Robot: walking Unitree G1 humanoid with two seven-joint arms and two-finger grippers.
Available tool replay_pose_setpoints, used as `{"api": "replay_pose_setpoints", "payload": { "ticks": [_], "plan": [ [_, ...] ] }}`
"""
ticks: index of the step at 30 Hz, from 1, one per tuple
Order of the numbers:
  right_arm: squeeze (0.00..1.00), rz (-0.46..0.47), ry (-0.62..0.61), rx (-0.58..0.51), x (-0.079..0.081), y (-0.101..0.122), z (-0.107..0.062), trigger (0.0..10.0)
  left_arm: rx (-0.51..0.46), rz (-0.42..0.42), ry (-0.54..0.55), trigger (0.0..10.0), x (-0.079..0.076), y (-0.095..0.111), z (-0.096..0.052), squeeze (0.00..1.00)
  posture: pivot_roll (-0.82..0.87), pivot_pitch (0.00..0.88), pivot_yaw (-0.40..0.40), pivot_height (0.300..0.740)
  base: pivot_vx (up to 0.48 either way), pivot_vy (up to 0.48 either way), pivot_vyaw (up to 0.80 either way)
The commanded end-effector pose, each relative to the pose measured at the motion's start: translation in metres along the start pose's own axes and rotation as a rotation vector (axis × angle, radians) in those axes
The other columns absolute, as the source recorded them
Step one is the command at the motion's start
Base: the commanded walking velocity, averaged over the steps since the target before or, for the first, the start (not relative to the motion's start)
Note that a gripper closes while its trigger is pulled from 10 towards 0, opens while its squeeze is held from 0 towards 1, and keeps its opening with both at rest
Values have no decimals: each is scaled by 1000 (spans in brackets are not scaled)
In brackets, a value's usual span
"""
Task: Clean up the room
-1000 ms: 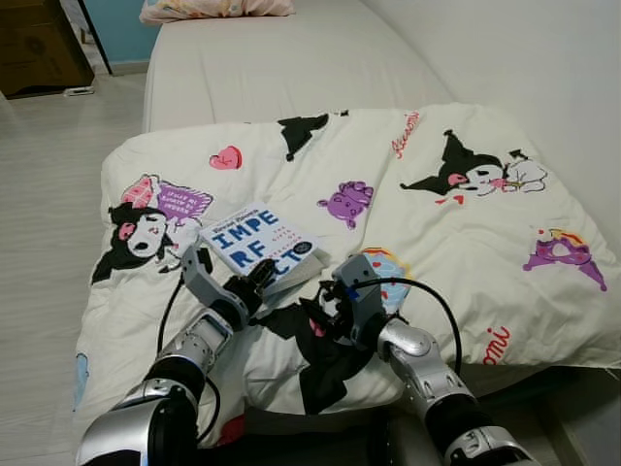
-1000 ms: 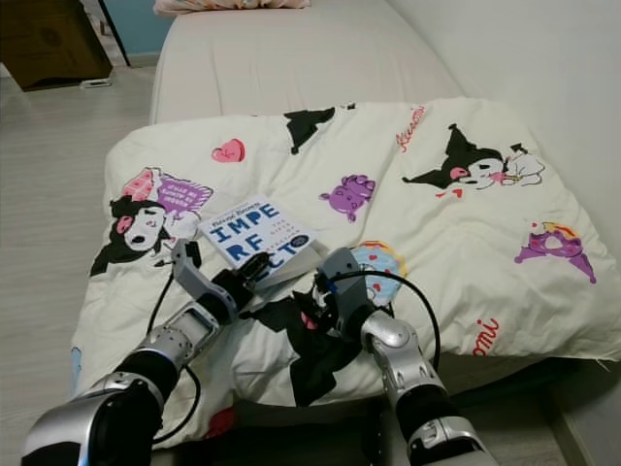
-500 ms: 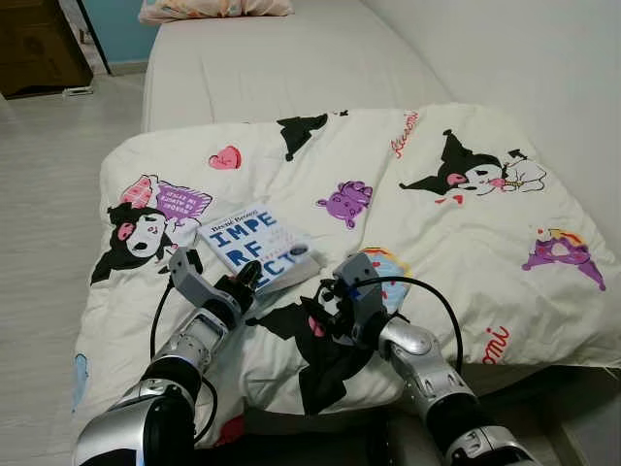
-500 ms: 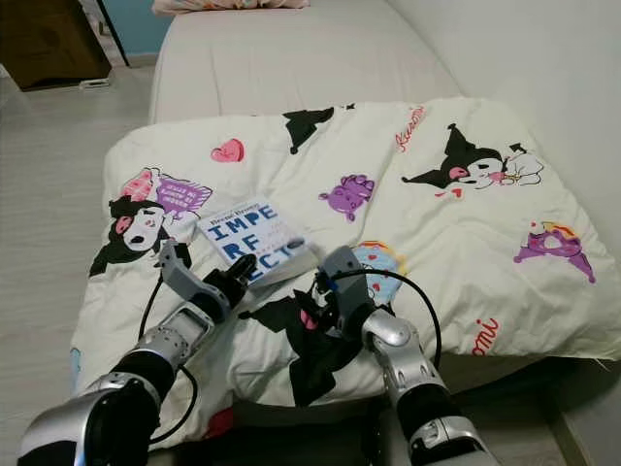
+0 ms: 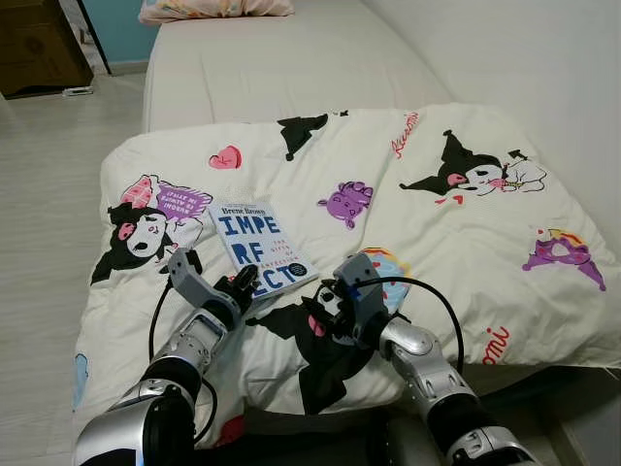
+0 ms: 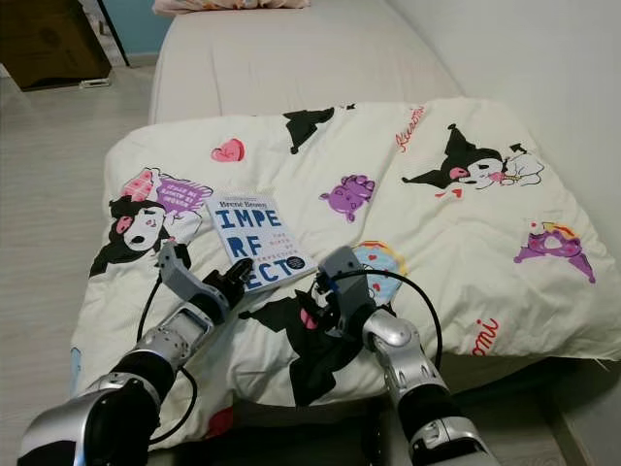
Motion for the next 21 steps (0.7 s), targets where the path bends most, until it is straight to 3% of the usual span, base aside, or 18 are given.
{"api": "replay_pose_setpoints", "payload": {
  "ticks": [1,7,9,11,12,13,15,19,20,21],
  "plan": [
    [0,34,-42,-2,-4,-5,-2,10000,-49,53,-84,0,-6,15,1,0,-44,437,37,568,0,0,0],
    [0,83,-103,-47,-11,2,-1,10000,-114,110,-162,0,-13,32,0,0,-45,418,25,568,0,0,0],
    [0,164,-200,-103,-21,4,-6,10000,-181,232,-192,0,-12,45,-10,0,-33,358,-5,568,0,0,0],
    [0,164,-200,-103,-21,4,-6,10000,-181,232,-192,0,-12,45,-10,0,-33,358,-5,568,0,0,0],
    [0,207,-249,-127,-26,3,-10,10000,-200,313,-185,0,-11,48,-16,0,-33,358,-5,568,0,0,0],
    [0,207,-249,-127,-26,3,-10,10000,-200,313,-185,0,-11,48,-16,0,-33,358,-5,568,0,0,0],
    [0,299,-320,-161,-32,-2,-17,10000,-224,440,-160,0,-9,51,-32,0,-18,341,-16,568,0,0,0],
    [0,314,-342,-163,-31,-7,-24,10000,-222,524,-119,0,-5,51,-47,0,-16,316,-18,568,0,0,0],
    [0,331,-363,-164,-30,-12,-30,10000,-193,597,-80,10000,1,47,-58,0,-10,308,-14,568,0,0,0],
    [0,345,-380,-165,-30,-15,-34,10000,-172,646,-57,10000,4,45,-65,0,-9,307,-14,568,0,0,0]
  ]
}}
Point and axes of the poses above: a point about 5 cm out from each wrist's last joint towards the gripper, its own z axis pointing out of the wrist towards the gripper, its own y axis along the axis of the wrist's last joint, x = y × z, the point moved 4 cm from there along z, pointing out of the wrist towards the gripper, and after that the axes turned 15 degrees about z, right-handed, at the moved point
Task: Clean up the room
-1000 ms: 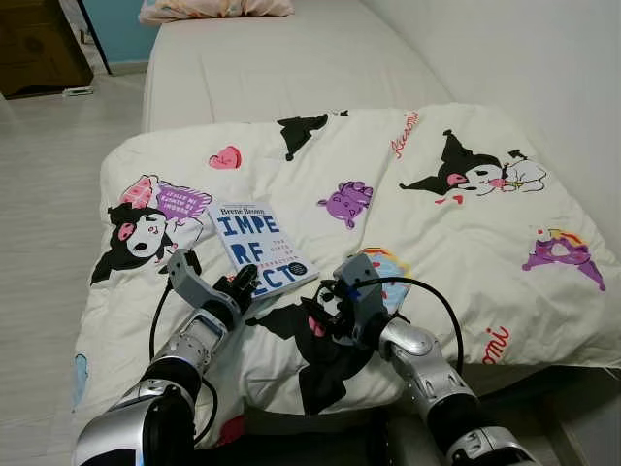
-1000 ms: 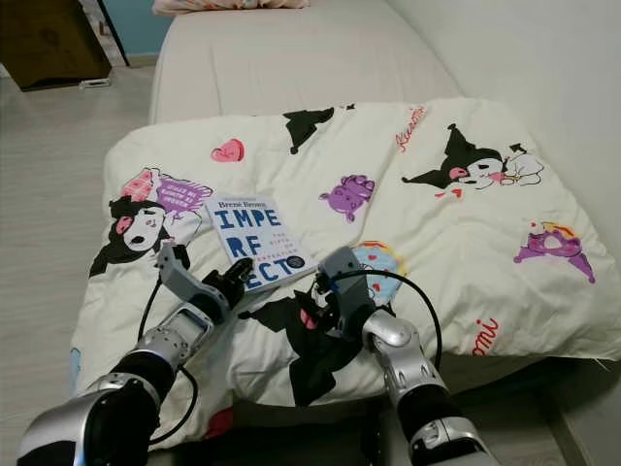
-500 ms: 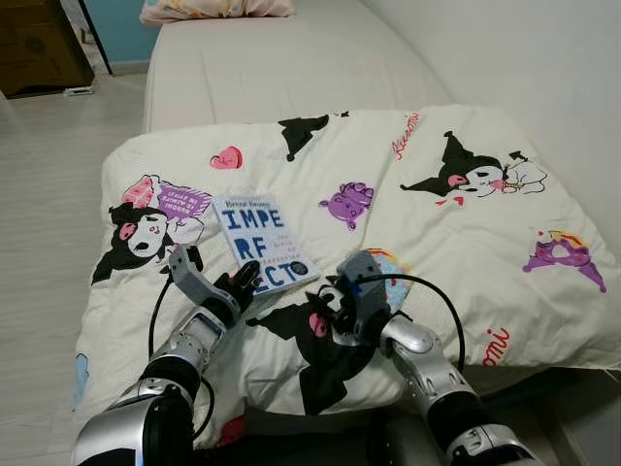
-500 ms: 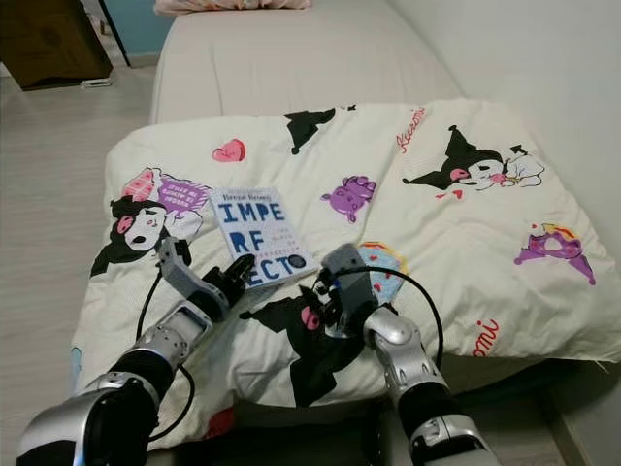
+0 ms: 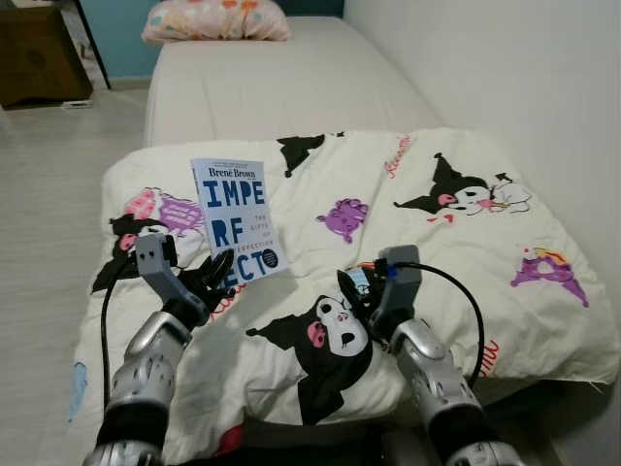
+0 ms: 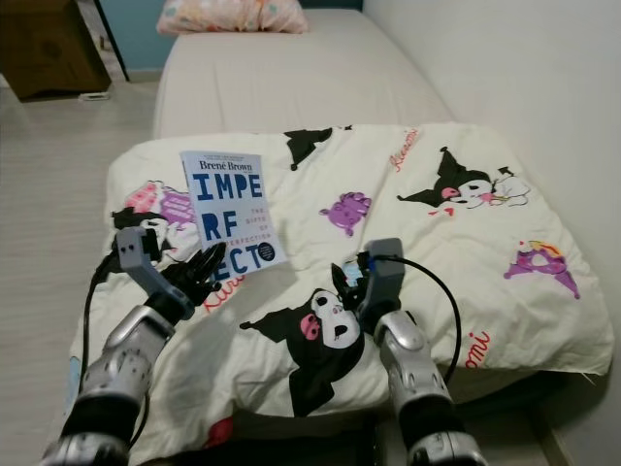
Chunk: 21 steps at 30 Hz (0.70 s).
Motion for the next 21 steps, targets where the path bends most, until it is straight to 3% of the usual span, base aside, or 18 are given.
{"api": "replay_pose_setpoints", "payload": {
  "ticks": [1,4,5,7,8,9,10,13,14,21],
  "plan": [
    [0,34,-35,16,-6,-7,-6,10000,18,64,4,10000,0,2,-6,0,-9,307,-14,568,0,0,0],
    [0,37,-51,15,-7,-10,-12,10000,49,108,11,10000,0,0,-14,0,-2,298,-11,568,0,0,0],
    [0,40,-64,13,-6,-15,-19,10000,70,158,23,10000,-1,-3,-21,0,1,278,-8,568,0,0,0],
    [0,40,-64,13,-6,-15,-19,10000,70,158,23,10000,-1,-3,-21,0,1,278,-8,568,0,0,0],
    [0,41,-66,14,-2,-22,-27,10000,94,238,21,10000,-6,-9,-31,0,-1,270,-10,568,0,0,0],
    [0,41,-66,14,-2,-22,-27,10000,94,238,21,10000,-6,-9,-31,0,-1,270,-10,568,0,0,0],
    [0,59,-70,24,1,-32,-37,10000,116,287,27,10000,-12,-16,-43,0,-3,263,-12,568,0,0,0],
    [0,59,-70,24,1,-32,-37,10000,116,287,27,10000,-12,-16,-43,0,-3,263,-12,568,0,0,0],
    [0,69,-69,35,3,-40,-47,10000,124,322,26,10000,-19,-21,-52,0,-4,260,-14,568,0,0,0],
    [0,92,-83,63,5,-49,-62,10000,173,326,48,10000,-33,-29,-65,0,-5,252,-16,568,0,0,0]
  ]
}}
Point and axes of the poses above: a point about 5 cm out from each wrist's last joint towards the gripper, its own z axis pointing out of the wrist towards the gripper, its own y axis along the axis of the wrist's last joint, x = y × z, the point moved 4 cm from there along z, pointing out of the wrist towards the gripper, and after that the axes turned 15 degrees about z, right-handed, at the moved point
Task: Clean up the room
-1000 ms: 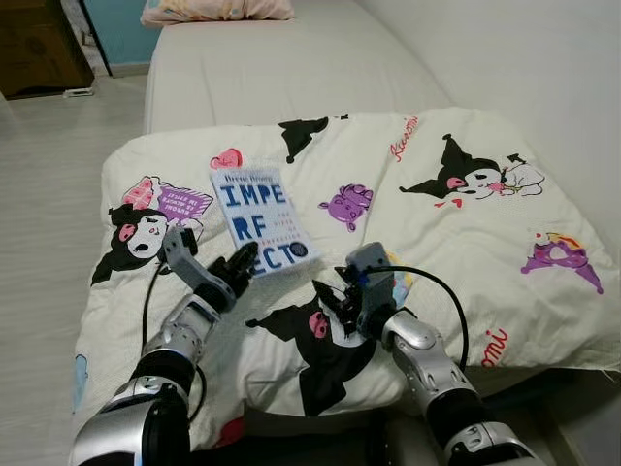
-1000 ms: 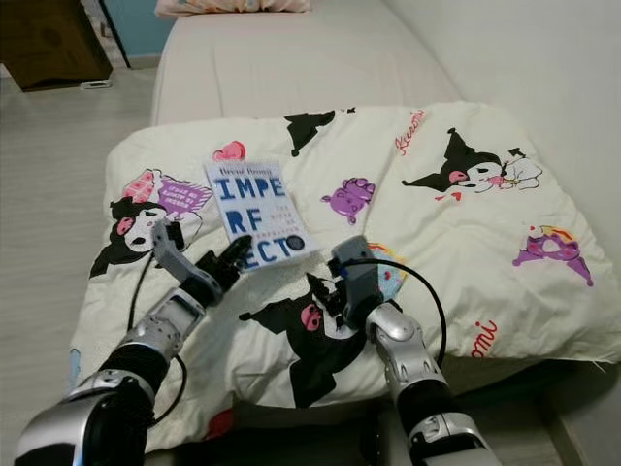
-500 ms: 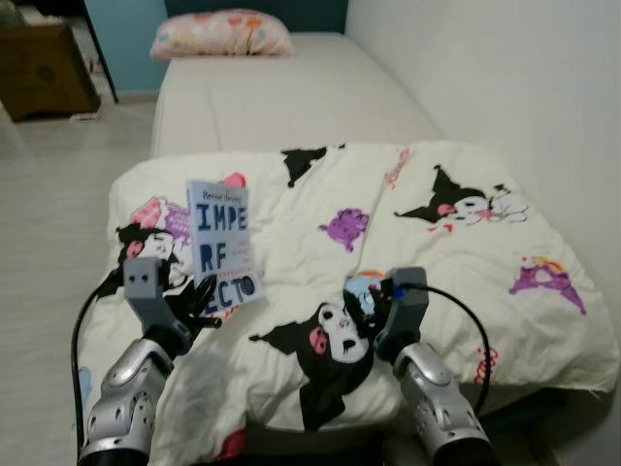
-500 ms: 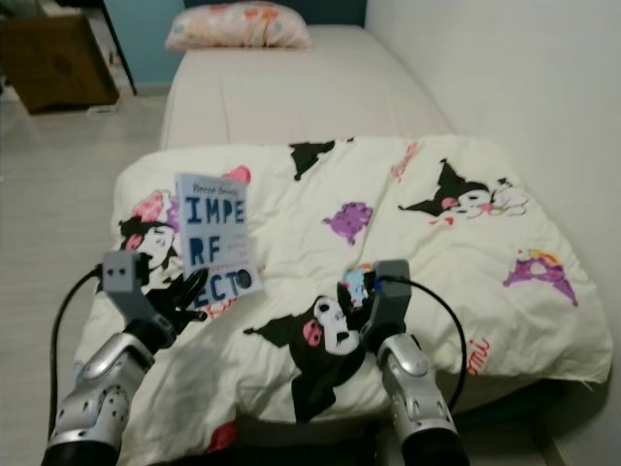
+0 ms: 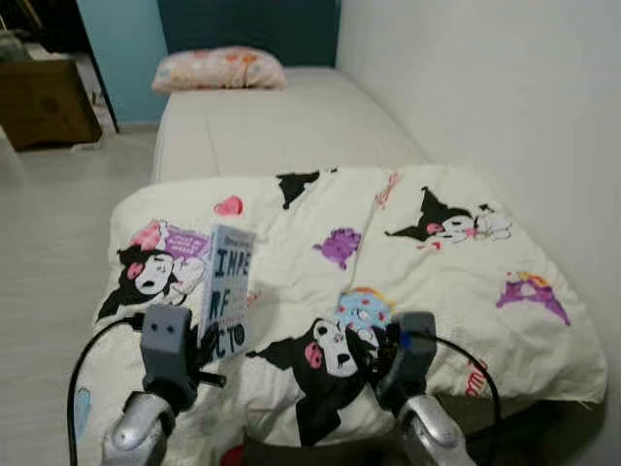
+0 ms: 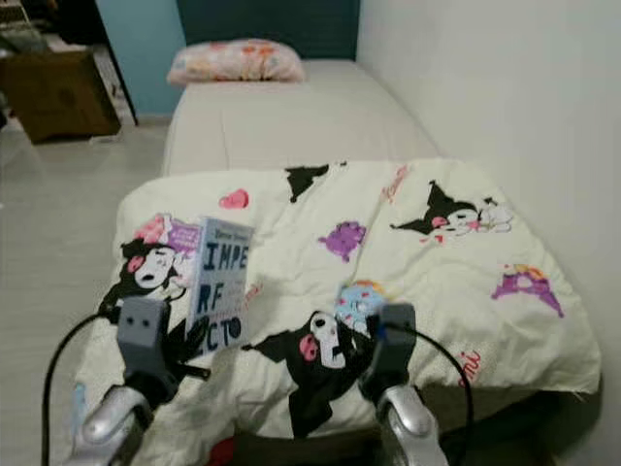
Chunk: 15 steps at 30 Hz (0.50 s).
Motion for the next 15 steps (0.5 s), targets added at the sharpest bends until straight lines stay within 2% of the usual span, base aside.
{"api": "replay_pose_setpoints", "payload": {
  "ticks": [1,7,15],
  "plan": [
    [0,13,5,17,4,-3,-5,10000,9,23,-4,10000,-8,2,-6,0,-6,237,-17,568,0,0,0],
    [0,1,20,34,8,-6,-6,10000,24,57,6,10000,-15,-5,-11,0,-9,213,-27,568,0,0,0],
    [0,-3,19,50,9,-9,-8,10000,25,57,37,10000,-14,-3,-14,0,-6,198,-35,568,0,0,0]
  ]
}}
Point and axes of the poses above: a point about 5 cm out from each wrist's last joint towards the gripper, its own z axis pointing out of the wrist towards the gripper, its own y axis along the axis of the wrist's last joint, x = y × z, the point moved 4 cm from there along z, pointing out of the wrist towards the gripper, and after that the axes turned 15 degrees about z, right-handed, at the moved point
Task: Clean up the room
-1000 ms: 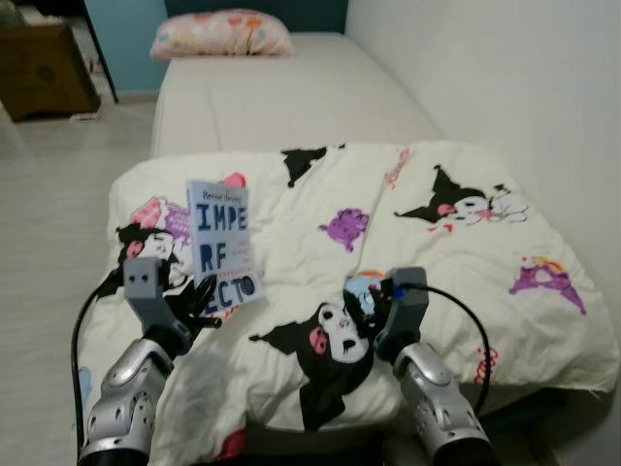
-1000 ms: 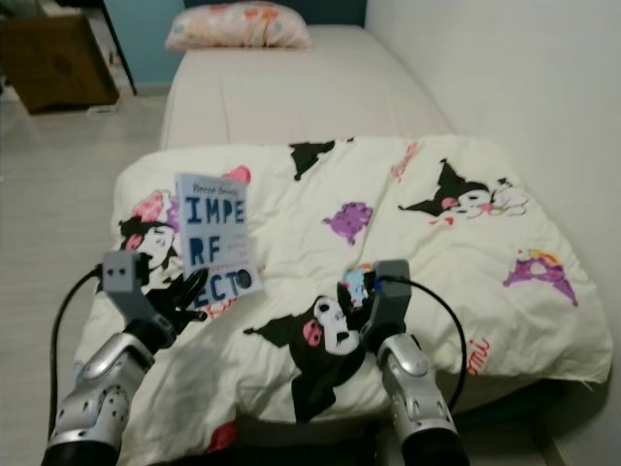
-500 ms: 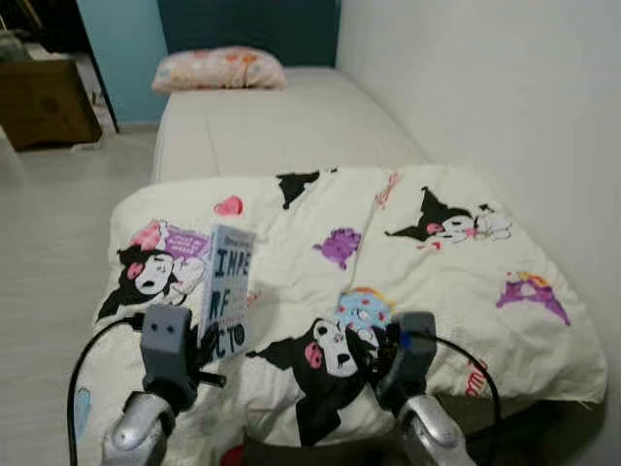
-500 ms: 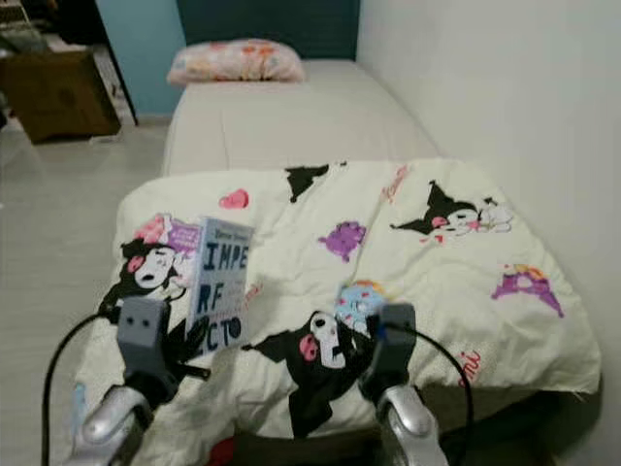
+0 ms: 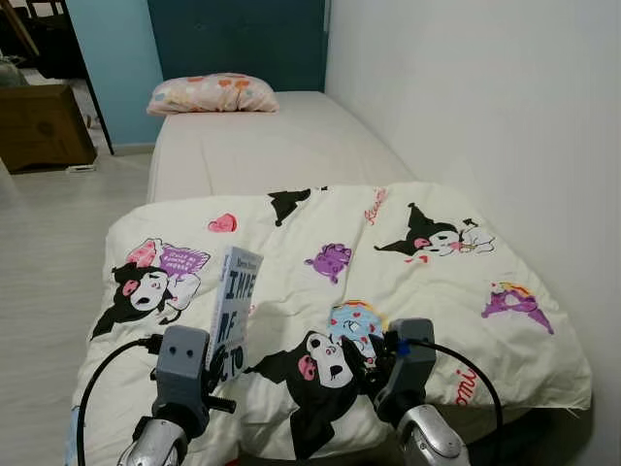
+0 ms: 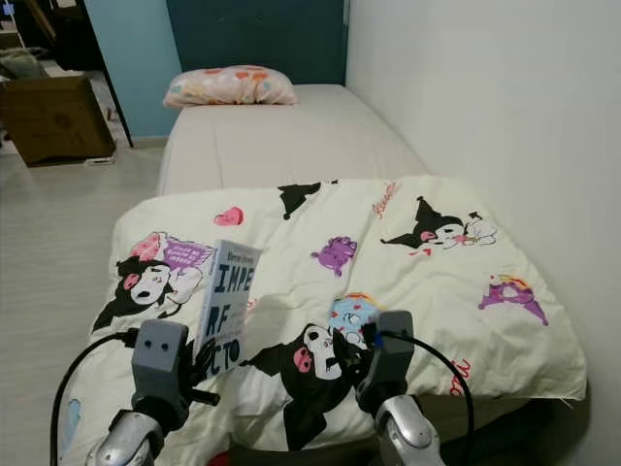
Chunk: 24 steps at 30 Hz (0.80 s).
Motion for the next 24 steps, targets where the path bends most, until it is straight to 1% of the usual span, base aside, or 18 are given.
{"api": "replay_pose_setpoints", "payload": {
  "ticks": [1,5,11,21,24],
  "plan": [
    [0,1,-2,28,1,-7,-4,10000,-43,18,16,10000,2,10,-3,0,-5,194,-35,568,0,0,0],
    [0,0,10,41,4,-9,-4,10000,-31,25,32,10000,5,8,-4,0,-5,188,-34,568,0,0,0],
    [0,-4,14,50,4,-11,-4,10000,-19,34,43,10000,8,5,-6,0,2,187,-34,568,0,0,0],
    [0,-4,11,48,4,-9,-4,10000,-16,39,41,10000,8,4,-5,0,0,184,-29,568,0,0,0],
    [0,-4,12,43,4,-8,-4,10000,-16,40,38,10000,7,4,-5,0,1,183,-28,578,0,0,0]
  ]
}}
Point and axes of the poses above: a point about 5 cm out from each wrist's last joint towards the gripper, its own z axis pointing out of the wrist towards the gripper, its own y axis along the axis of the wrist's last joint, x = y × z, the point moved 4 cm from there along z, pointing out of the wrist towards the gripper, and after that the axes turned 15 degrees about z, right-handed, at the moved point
